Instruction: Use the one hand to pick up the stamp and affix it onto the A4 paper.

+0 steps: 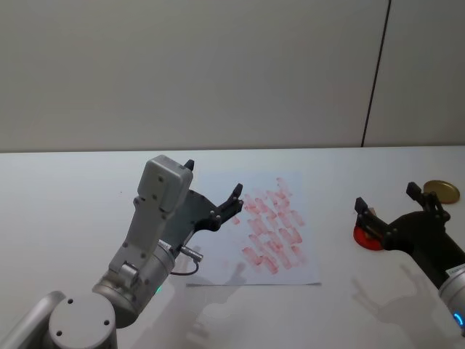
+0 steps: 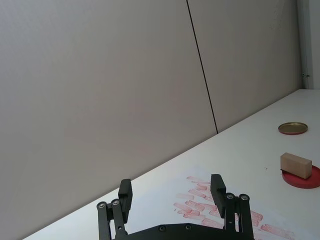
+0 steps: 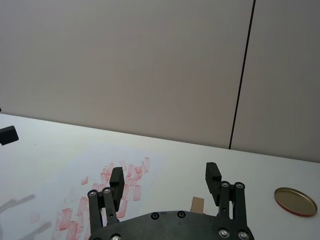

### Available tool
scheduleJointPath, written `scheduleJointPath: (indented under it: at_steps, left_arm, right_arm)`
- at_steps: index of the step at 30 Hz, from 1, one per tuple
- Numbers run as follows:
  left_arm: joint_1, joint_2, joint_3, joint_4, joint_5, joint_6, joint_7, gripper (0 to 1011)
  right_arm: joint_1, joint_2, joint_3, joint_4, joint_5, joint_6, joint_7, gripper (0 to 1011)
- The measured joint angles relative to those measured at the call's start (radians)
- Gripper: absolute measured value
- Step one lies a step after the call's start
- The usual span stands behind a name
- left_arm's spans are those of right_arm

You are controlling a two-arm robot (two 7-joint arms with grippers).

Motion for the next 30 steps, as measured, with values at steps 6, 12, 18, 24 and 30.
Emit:
scheduleJointPath:
  at_steps: [6, 12, 18, 24, 30]
  left_arm:
    - [0.000, 0.000, 0.000, 0.000, 0.000, 0.000, 0.000, 993]
    - [0.000, 0.000, 0.000, 0.000, 0.000, 0.000, 0.000, 993]
    - [0.000, 0.000, 0.000, 0.000, 0.000, 0.000, 0.000, 993]
    - [0.000, 0.000, 0.000, 0.000, 0.000, 0.000, 0.000, 993]
    - [0.000, 0.000, 0.000, 0.000, 0.000, 0.000, 0.000, 993]
  right_arm:
    - [0.003, -0.008, -0.002, 0.000, -0.005, 0.019, -0.016, 1001]
    - [0.011, -0.025, -0.007, -0.001, -0.013, 0.068, -0.054, 1001]
    - [0.025, -0.052, -0.013, -0.001, -0.023, 0.140, -0.115, 1001]
    - [0.045, -0.077, -0.014, 0.010, -0.032, 0.208, -0.172, 1001]
    - [0.070, -0.098, -0.010, 0.033, -0.036, 0.260, -0.208, 1001]
